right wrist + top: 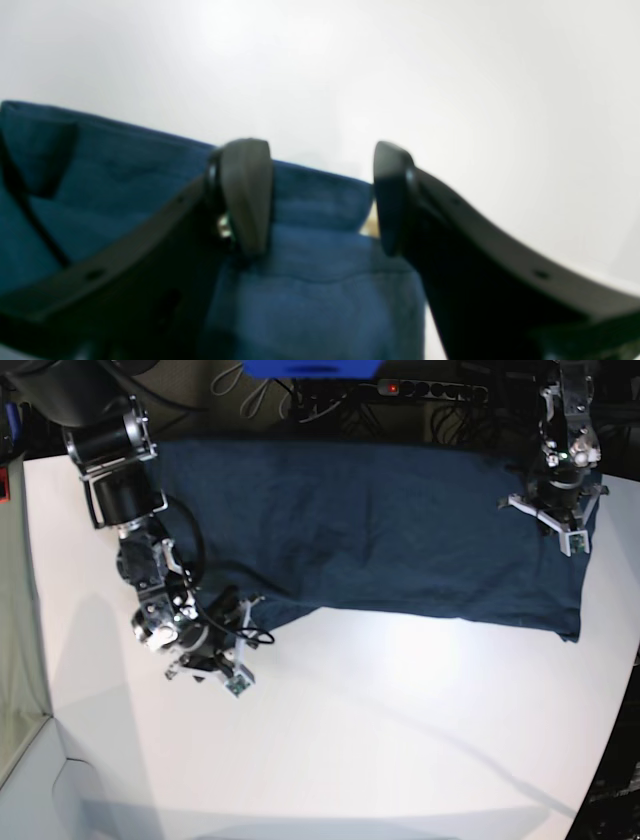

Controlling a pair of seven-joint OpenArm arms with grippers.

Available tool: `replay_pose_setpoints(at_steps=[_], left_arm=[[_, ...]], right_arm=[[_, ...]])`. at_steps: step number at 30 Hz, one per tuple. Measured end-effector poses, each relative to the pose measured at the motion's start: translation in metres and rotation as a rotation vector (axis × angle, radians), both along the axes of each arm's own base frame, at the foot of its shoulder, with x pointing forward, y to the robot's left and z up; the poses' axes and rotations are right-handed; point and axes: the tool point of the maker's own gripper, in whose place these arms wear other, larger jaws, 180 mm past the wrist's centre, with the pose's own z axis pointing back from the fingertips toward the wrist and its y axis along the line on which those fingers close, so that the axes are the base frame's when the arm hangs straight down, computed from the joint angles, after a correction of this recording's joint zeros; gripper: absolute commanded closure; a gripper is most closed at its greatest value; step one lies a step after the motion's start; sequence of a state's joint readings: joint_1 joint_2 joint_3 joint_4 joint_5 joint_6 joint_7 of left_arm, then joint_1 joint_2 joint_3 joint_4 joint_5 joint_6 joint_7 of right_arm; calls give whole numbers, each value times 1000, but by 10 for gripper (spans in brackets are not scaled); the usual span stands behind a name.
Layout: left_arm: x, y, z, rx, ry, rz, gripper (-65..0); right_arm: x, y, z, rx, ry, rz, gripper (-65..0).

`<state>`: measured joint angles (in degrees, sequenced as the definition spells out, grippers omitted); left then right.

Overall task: Layout the t-shirt on the table in an organized manner, then fold the t-shirt properly
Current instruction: 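Pull the shirt corner with the right gripper away from the left gripper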

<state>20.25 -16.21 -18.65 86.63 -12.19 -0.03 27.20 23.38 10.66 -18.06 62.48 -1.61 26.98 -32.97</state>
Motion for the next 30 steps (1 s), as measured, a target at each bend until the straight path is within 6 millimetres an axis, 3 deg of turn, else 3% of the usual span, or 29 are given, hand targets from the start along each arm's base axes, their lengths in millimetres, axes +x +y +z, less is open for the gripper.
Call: replay_pose_setpoints(at_steps=[12,14,19,30], left_arm=[[1,0,0,1,0,1,0],[0,0,0,2,0,1,0],[1,0,0,1,0,1,0],[1,0,0,1,0,1,0]], right_arm=[[2,-17,-8,29,-1,-46,-325],[-1,-15,-10,49,-15,-42,-277],[-1,-6,-22,155,-22,-58,-11],[13,-10,-20,160,-22,-71,0]])
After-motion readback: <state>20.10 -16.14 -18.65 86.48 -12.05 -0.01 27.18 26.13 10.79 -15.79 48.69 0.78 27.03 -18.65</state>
